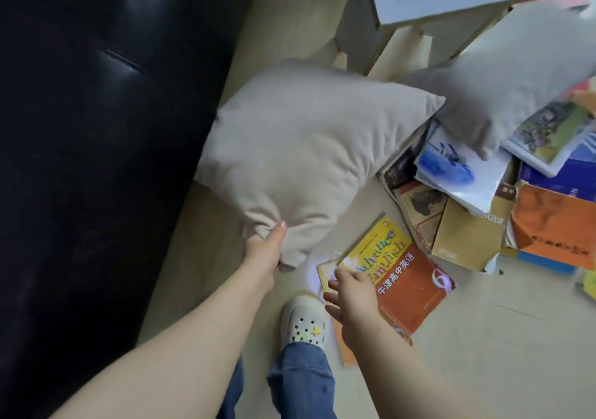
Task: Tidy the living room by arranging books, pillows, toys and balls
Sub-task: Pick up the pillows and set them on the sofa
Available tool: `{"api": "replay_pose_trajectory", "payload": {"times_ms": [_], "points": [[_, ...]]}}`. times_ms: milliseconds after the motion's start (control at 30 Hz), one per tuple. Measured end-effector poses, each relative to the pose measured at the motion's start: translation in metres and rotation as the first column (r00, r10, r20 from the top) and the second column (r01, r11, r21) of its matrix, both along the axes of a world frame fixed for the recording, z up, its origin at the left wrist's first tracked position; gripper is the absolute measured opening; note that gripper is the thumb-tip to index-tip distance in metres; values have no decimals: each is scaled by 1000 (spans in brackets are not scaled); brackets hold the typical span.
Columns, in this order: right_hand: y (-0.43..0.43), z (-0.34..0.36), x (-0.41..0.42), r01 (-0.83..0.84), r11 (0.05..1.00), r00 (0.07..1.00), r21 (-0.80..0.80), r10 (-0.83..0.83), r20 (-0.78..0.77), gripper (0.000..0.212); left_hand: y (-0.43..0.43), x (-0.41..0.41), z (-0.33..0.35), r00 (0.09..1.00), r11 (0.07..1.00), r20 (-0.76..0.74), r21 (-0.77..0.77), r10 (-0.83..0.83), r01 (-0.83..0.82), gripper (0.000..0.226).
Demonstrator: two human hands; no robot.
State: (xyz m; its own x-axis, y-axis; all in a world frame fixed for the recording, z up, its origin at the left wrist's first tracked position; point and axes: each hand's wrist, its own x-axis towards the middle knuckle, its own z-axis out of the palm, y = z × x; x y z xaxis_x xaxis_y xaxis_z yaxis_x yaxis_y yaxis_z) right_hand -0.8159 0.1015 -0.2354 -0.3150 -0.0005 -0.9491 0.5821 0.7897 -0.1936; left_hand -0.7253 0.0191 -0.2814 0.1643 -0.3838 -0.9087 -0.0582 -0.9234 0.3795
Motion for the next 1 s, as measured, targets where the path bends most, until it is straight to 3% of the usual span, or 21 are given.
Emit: {"api": "replay_pose_trajectory", "payload": {"times_ms": [67,167,367,467,533,667,800,900,1000], "points": [[-14,37,-4,-31,997,997,-74,25,-78,6,-17,-5,48,1000,998,-23,-63,11,-12,16],[-35,105,-11,-149,974,961,-173,102,-257,16,-46,-12,135,992,986,-92,-133,88,-99,18],[-74,257,-17,-427,869,792,-250,226,-567,42,-66,-12,301,963,963,-220,-184,156,-198,25],[-89,318,-14,-567,790,646,-233,251,-721,51,-60,-1,366,967,953,-228,-247,118,-174,18],[-104,359,-2,-657,729,542,-192,280,-792,47,-60,21,406,973,936,-217,-320,76,-145,15],[-133,419,36,-737,634,502,-235,281,-818,31,-74,66,470,985,890,-159,-456,-63,-17,21],[-152,457,105,-818,505,476,-275,326,-817,28,-88,139,520,987,830,-8,-542,-159,130,20],[-157,468,172,-858,451,428,-246,362,-828,28,-96,217,539,948,756,203,-572,-244,317,24],[-156,473,219,-861,431,450,-270,399,-799,25,-99,272,549,750,619,524,-447,-404,645,32]]}}
